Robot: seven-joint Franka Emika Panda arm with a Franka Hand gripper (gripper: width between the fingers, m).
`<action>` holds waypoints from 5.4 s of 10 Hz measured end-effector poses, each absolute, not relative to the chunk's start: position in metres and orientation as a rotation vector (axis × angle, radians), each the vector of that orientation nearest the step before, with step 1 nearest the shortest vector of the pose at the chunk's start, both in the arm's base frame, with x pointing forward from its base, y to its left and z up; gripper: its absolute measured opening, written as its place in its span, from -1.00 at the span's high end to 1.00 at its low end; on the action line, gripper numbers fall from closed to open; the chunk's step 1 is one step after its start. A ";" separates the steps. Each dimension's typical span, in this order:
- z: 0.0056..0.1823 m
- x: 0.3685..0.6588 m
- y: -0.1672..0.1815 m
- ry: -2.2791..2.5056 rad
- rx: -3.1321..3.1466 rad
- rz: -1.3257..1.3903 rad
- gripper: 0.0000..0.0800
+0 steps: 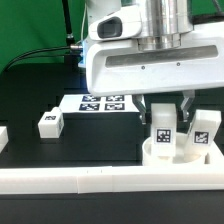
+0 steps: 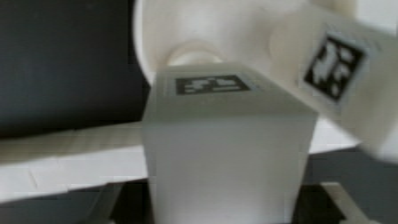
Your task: Assemble stool
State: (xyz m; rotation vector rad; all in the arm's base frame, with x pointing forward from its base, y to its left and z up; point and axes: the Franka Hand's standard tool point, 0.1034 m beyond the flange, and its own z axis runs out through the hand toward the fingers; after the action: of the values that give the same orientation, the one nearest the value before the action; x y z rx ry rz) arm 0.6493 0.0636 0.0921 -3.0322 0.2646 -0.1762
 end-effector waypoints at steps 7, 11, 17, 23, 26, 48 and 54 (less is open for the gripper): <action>0.088 0.645 0.090 1.173 -2.713 -0.111 0.15; 0.087 0.643 0.090 1.748 -2.331 0.000 0.15; 0.118 0.651 0.097 1.597 -2.395 -0.049 -0.60; 0.119 0.651 0.096 0.823 -2.808 -0.124 -0.62; 0.128 0.655 0.098 0.365 -2.912 -0.155 -0.62; 0.099 0.659 0.099 -2.152 -2.320 -0.091 -0.62; 0.086 0.656 0.100 -2.101 -2.354 -0.076 -0.62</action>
Offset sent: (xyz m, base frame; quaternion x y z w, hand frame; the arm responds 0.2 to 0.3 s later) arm 0.0000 0.0000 0.0000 0.0000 0.0000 0.1938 0.9810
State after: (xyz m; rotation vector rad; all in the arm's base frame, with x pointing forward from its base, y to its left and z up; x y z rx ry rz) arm 0.6561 0.1005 0.0862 -2.3537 -2.1015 -0.0758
